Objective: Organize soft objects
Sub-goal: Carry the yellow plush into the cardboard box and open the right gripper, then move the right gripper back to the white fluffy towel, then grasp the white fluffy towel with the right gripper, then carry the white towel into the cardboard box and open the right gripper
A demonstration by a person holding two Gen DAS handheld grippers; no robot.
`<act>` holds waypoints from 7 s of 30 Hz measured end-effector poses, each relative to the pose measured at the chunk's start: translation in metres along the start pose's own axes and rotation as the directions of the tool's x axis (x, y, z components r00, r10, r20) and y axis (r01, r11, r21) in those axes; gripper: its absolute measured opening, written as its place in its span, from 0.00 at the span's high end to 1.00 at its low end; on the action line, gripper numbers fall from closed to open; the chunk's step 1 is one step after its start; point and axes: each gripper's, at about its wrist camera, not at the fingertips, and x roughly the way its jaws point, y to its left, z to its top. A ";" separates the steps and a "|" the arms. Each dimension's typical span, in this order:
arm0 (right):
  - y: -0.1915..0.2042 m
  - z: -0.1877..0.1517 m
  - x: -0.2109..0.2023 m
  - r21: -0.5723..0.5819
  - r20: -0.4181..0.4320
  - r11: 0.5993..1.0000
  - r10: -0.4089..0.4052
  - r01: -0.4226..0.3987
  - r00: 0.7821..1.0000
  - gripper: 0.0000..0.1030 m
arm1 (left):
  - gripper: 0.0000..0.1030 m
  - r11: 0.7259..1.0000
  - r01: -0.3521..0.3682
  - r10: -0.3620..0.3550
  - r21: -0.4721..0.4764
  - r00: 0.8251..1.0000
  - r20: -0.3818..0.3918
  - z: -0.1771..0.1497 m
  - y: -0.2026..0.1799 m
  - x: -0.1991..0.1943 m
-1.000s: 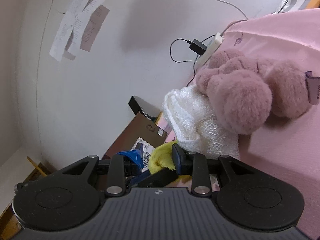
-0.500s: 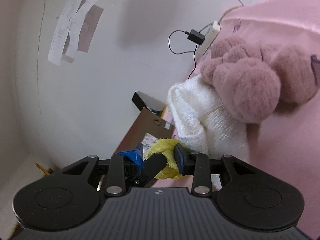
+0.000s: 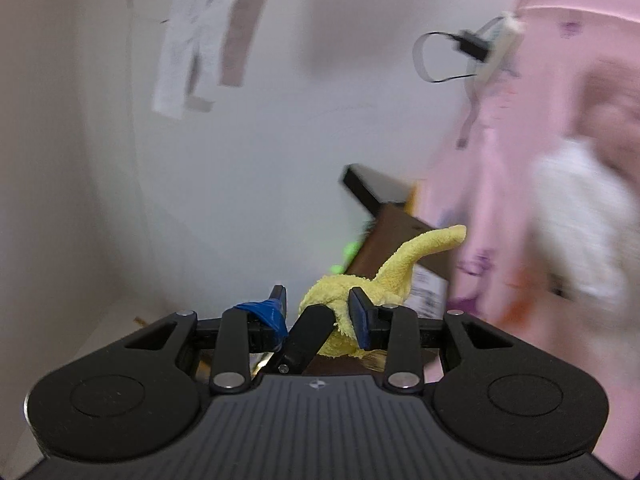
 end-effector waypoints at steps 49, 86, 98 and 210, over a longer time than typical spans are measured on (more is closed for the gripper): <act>0.004 -0.002 0.183 -0.326 -0.034 0.945 -0.046 0.033 0.998 0.81 | 0.53 0.882 -0.471 0.470 -0.005 0.881 -0.053 0.010 0.126 0.006; 0.030 -0.040 -0.020 -0.300 0.201 0.840 -0.408 0.452 0.891 0.81 | 0.36 0.902 -0.428 0.429 0.056 0.871 -0.239 -0.015 -0.057 -0.006; 0.022 -0.061 -0.063 -0.270 0.268 0.797 -0.478 0.541 0.837 0.81 | 0.09 0.925 -0.379 0.370 0.026 0.883 -0.288 -0.037 -0.073 0.000; 0.030 -0.015 0.173 -0.430 -0.074 0.902 -0.085 0.045 0.994 0.81 | 0.66 0.922 -0.379 0.375 -0.083 0.925 -0.052 0.009 0.142 0.024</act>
